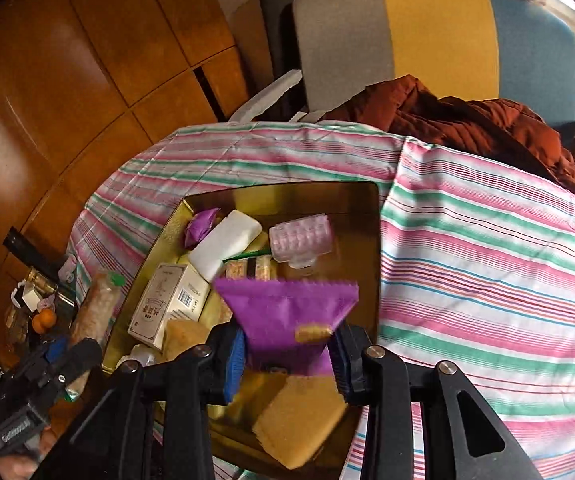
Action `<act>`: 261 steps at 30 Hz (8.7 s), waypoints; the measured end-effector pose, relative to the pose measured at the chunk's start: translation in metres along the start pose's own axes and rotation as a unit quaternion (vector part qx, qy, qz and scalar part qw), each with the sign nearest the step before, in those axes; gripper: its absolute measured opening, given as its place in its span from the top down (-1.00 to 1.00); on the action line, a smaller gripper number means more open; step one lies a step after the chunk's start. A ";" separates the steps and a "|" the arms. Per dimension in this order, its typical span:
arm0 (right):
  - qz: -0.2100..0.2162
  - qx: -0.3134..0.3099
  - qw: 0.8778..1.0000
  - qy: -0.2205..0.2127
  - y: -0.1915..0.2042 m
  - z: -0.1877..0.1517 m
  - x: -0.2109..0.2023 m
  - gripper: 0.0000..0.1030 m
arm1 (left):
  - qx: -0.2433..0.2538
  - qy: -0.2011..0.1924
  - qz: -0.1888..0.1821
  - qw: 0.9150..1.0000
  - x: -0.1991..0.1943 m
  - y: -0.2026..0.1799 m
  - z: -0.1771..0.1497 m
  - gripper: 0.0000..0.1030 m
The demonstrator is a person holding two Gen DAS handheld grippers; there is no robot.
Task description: Organize objects
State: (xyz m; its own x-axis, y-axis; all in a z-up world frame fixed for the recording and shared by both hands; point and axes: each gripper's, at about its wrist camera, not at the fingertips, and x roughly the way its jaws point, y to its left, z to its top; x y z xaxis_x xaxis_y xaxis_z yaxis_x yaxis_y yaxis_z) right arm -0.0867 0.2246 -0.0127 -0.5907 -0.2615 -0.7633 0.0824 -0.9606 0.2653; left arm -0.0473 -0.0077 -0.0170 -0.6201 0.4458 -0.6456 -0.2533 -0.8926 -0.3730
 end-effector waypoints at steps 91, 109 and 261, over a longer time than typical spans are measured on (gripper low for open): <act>-0.213 0.041 0.974 -0.062 -0.068 -0.076 -0.072 -0.99 | 0.226 -0.003 0.090 0.970 0.014 -0.125 -0.039 -0.07; -0.310 0.145 0.937 -0.065 -0.205 -0.087 -0.151 -0.99 | 0.284 0.018 0.053 0.957 0.030 -0.175 -0.054 -0.07; -0.255 0.406 0.877 -0.025 -0.423 -0.168 -0.183 -0.20 | 0.281 0.172 -0.076 0.941 0.174 -0.269 -0.114 -0.15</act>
State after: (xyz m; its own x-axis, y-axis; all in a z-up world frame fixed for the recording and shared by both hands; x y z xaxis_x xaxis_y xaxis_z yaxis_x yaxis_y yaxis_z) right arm 0.1213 0.6631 -0.0837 -0.4206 0.2066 -0.8834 -0.7901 -0.5620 0.2448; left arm -0.0025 0.3176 -0.1050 -0.2924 0.4798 -0.8272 -0.7325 -0.6685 -0.1287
